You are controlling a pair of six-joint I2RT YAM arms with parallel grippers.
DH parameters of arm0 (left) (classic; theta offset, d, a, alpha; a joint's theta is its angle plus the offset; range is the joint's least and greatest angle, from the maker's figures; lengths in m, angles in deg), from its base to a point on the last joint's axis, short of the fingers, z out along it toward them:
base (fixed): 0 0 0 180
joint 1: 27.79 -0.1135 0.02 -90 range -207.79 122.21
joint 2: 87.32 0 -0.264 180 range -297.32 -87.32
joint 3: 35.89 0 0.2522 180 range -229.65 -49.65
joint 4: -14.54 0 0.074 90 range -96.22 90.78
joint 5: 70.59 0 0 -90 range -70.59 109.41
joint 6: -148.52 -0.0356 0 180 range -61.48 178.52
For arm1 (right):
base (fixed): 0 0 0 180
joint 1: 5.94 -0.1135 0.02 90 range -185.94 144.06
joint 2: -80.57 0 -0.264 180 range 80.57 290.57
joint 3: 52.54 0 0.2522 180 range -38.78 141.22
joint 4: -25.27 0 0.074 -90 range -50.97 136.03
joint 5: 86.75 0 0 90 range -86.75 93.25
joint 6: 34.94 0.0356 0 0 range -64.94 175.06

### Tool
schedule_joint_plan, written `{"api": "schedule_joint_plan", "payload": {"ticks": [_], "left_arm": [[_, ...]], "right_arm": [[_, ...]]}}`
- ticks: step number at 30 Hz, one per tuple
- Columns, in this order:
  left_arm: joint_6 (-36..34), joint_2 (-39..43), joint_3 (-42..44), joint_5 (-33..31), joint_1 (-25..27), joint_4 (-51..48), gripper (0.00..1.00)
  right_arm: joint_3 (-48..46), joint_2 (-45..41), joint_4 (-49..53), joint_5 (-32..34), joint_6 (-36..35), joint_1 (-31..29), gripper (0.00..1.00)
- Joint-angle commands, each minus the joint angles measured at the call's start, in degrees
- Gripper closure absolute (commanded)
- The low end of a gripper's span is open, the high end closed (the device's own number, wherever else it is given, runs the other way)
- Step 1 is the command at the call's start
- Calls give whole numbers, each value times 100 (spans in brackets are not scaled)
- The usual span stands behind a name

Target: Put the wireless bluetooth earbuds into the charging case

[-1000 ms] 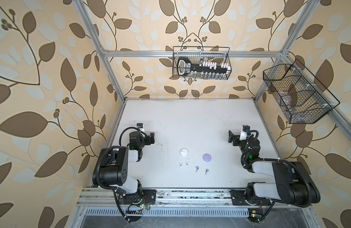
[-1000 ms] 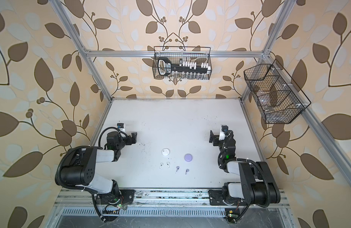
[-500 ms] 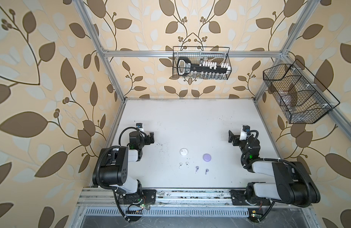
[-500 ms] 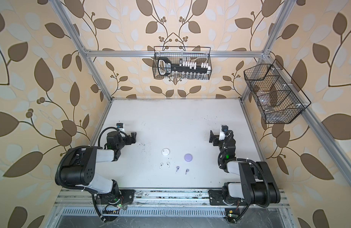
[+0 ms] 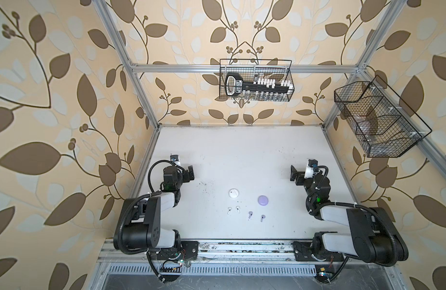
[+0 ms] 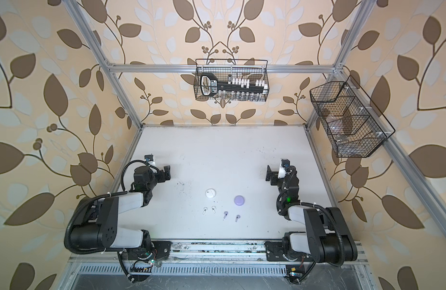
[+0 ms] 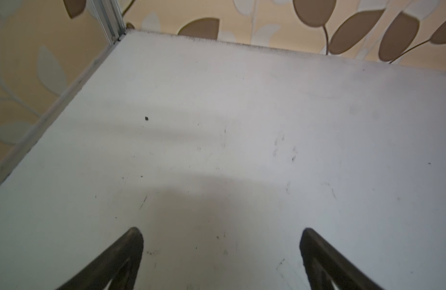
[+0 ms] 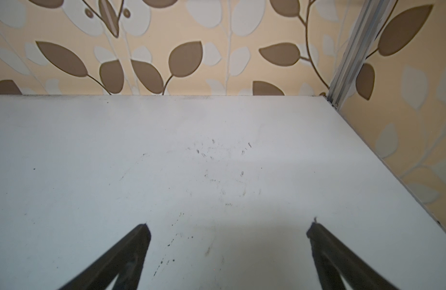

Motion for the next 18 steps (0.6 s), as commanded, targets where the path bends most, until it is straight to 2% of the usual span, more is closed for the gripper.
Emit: {"api": "schedule_joint_plan", "payload": {"ticks": [1, 2, 4, 8, 12, 15, 18], "left_arm": [[-102, 798, 67, -565, 323, -202, 1], [-98, 1033, 80, -626, 438, -224, 1], [352, 1395, 32, -788, 609, -320, 1], [1267, 1795, -527, -1143, 898, -1376, 1], [1189, 1800, -694, -859, 1629, -1353, 1], [1495, 1606, -1132, -700, 2012, -1917, 1], [1424, 1381, -1337, -436, 2485, -2009, 1]], "right_arm": [[169, -488, 739, 488, 11, -61, 0], [348, -626, 1181, 659, 69, -66, 0], [736, -809, 1998, 1015, 290, -82, 0], [1960, -898, 4194, 2169, 1617, -87, 0], [3214, -619, 6086, 2291, 2492, -152, 0], [3709, -527, 6723, 2138, 2674, -264, 0], [3470, -1006, 6453, 2240, 2571, -623, 0]]}}
